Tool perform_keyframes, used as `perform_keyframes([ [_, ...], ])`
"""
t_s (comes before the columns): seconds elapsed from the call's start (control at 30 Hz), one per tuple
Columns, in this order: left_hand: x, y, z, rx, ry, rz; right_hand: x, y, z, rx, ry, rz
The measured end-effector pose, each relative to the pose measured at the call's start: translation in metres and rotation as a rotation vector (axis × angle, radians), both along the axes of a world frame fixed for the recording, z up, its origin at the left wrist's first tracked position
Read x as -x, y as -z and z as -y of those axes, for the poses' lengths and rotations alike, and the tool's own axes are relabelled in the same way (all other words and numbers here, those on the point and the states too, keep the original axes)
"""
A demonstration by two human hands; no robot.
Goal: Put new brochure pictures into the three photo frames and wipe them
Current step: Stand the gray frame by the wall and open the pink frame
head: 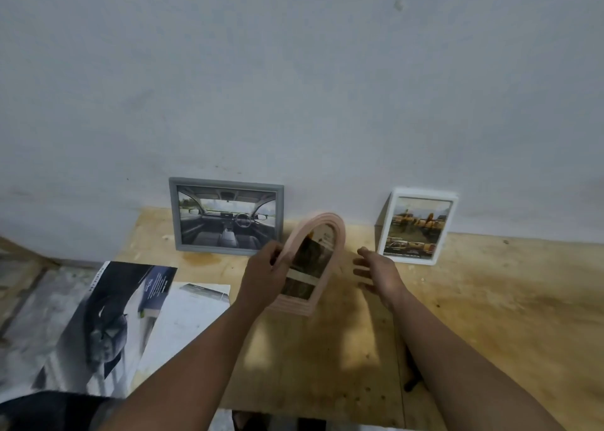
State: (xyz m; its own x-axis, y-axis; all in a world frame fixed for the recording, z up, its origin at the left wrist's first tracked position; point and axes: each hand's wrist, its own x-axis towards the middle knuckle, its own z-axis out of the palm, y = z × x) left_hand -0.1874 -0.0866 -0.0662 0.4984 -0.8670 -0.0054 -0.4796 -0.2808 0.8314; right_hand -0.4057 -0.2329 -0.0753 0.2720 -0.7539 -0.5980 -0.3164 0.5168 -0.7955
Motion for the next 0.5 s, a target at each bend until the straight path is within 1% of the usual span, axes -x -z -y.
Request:
perform_keyframes([
  [0.03, 0.003, -0.004, -0.002, -0.001, 0.026, 0.073, 0.000, -0.003, 0.001, 0.007, 0.024, 0.019],
  [0.1, 0.009, -0.006, -0.008, -0.022, 0.083, 0.301, 0.003, -0.007, 0.003, 0.011, 0.042, 0.035],
  [0.17, 0.016, 0.001, -0.017, -0.006, 0.202, 0.522, 0.004, -0.008, 0.000, -0.013, -0.009, 0.013],
  [0.2, 0.020, 0.007, -0.022, 0.009, 0.276, 0.593, 0.005, -0.006, -0.004, -0.046, -0.039, -0.020],
  [0.27, 0.030, 0.022, -0.036, -0.014, 0.381, 0.649, 0.008, 0.003, -0.014, -0.110, -0.091, -0.118],
  [0.33, 0.039, 0.041, -0.049, -0.040, 0.443, 0.670, 0.017, 0.017, -0.026, -0.121, -0.097, -0.175],
  [0.5, 0.061, 0.079, -0.076, -0.097, 0.631, 0.771, 0.043, 0.045, -0.060, -0.081, -0.048, -0.182],
])
